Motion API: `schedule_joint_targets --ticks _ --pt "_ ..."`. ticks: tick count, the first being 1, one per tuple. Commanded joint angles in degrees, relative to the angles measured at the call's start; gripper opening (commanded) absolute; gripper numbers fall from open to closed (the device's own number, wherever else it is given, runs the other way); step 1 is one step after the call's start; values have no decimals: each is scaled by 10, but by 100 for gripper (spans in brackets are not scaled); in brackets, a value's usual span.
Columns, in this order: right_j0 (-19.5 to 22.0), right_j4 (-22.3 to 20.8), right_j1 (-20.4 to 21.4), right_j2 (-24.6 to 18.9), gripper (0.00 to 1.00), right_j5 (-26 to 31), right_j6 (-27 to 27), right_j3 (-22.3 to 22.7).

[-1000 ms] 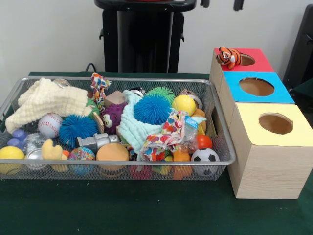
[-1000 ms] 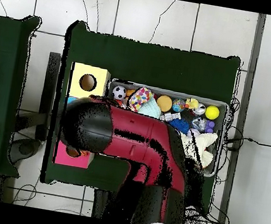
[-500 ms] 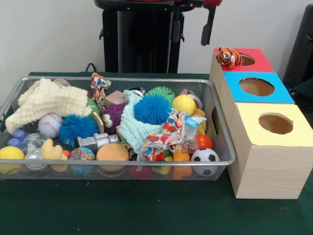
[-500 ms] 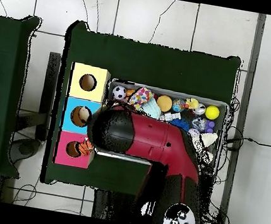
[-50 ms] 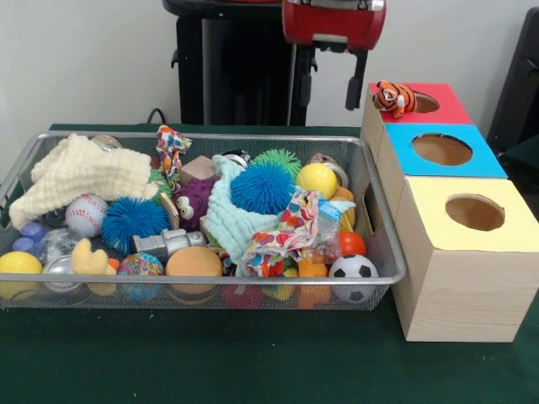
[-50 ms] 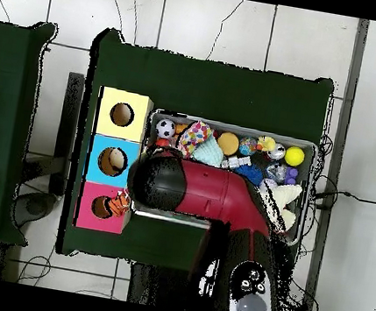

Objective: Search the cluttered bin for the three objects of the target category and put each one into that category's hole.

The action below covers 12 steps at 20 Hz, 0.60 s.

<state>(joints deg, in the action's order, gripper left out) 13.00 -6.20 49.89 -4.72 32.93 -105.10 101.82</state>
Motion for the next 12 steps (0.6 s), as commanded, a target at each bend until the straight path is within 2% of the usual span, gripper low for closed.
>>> schedule_joint_targets --ticks 1,5,12 --pt "6 -37 -50 -73 100 -28 30 34" --pt "15 -27 -61 -94 100 -35 28 40" --pt "0 -32 -72 -98 100 -45 4 39"
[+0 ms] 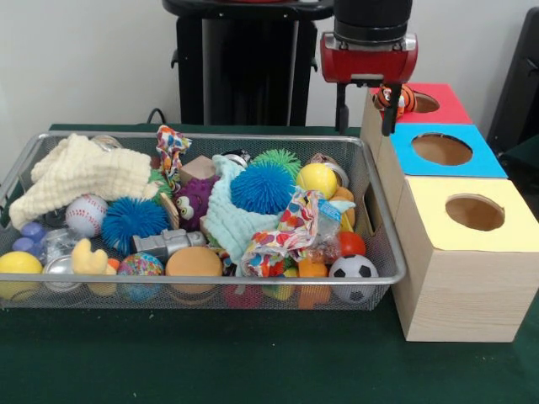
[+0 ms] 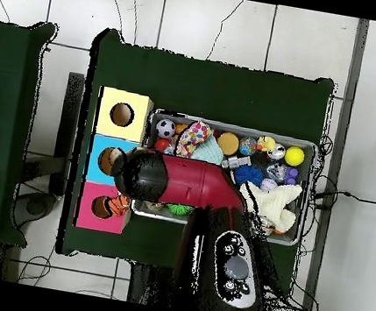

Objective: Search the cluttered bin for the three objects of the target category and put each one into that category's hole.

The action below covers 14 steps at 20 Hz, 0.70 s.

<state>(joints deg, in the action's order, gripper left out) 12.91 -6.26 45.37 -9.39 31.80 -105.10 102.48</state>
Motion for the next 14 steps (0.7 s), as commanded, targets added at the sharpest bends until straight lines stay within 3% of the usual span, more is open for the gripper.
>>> schedule_joint_targets --ticks 1,14 --pt "1 -30 -27 -53 100 -33 4 33" --pt "-4 -29 -22 -56 100 -23 -9 37"
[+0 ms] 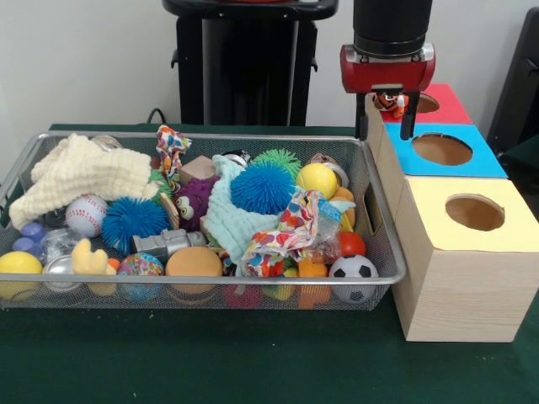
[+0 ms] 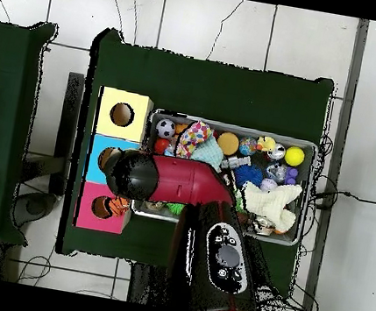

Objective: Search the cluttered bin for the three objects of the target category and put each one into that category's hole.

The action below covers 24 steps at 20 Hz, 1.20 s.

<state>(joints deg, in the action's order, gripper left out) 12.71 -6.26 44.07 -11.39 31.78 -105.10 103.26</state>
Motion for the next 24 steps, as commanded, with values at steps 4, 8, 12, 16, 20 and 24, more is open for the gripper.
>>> schedule_joint_targets --ticks 4,8,12,16,20,24 --pt "-6 -25 -19 -29 100 16 -7 16" --pt "6 -1 -63 -40 100 110 11 -50" --pt "3 -8 -96 -38 100 170 25 -116" --pt "4 -18 -125 -41 100 181 36 -153" --pt "0 -27 -145 -42 100 200 40 -187" --pt "2 -31 -167 -53 100 231 58 -225"
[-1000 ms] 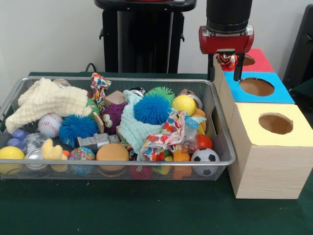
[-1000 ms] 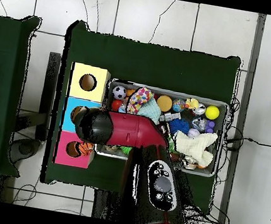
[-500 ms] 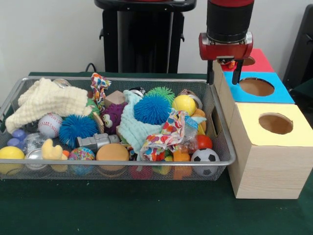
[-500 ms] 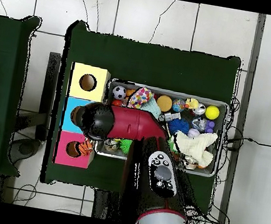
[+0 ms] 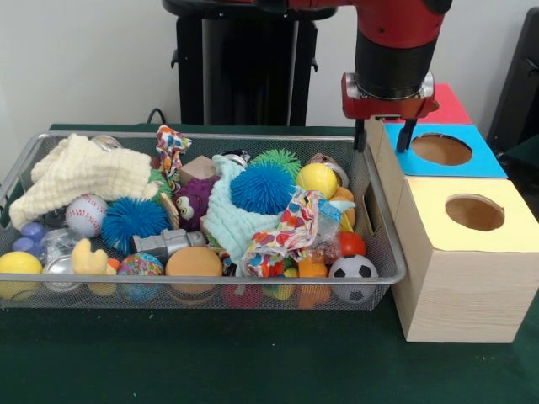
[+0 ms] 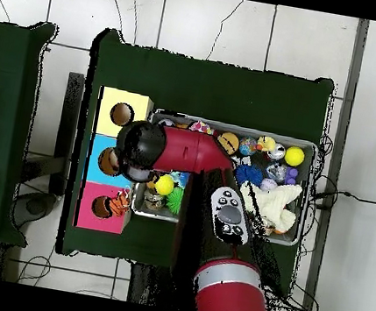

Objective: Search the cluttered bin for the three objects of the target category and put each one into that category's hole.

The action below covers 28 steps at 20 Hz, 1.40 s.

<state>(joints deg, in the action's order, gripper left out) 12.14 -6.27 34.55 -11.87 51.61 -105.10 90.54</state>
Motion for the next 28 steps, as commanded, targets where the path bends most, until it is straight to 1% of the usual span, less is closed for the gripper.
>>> schedule_joint_targets --ticks 1,3,8,13,15,17,18,19,20,21,22,24,28 --pt "10 -29 -80 -52 100 39 62 -106" --pt "10 -32 -90 -56 100 44 66 -121" --pt "11 -41 -90 -58 100 39 68 -124" --pt "18 -44 -71 -65 100 16 71 -97" --pt "23 -43 -51 -68 100 7 72 -76" --pt "26 -39 -26 -69 100 -5 66 -43" --pt "30 -35 -14 -72 100 -15 64 -19" --pt "37 -27 19 -75 100 -26 62 27" --pt "40 -25 43 -75 100 -37 58 58" --pt "41 -26 54 -75 100 -46 55 74" --pt "45 -23 72 -77 100 -58 49 101" --pt "50 -22 100 -79 100 -84 40 143" --pt "60 -19 142 -86 100 -116 31 202"
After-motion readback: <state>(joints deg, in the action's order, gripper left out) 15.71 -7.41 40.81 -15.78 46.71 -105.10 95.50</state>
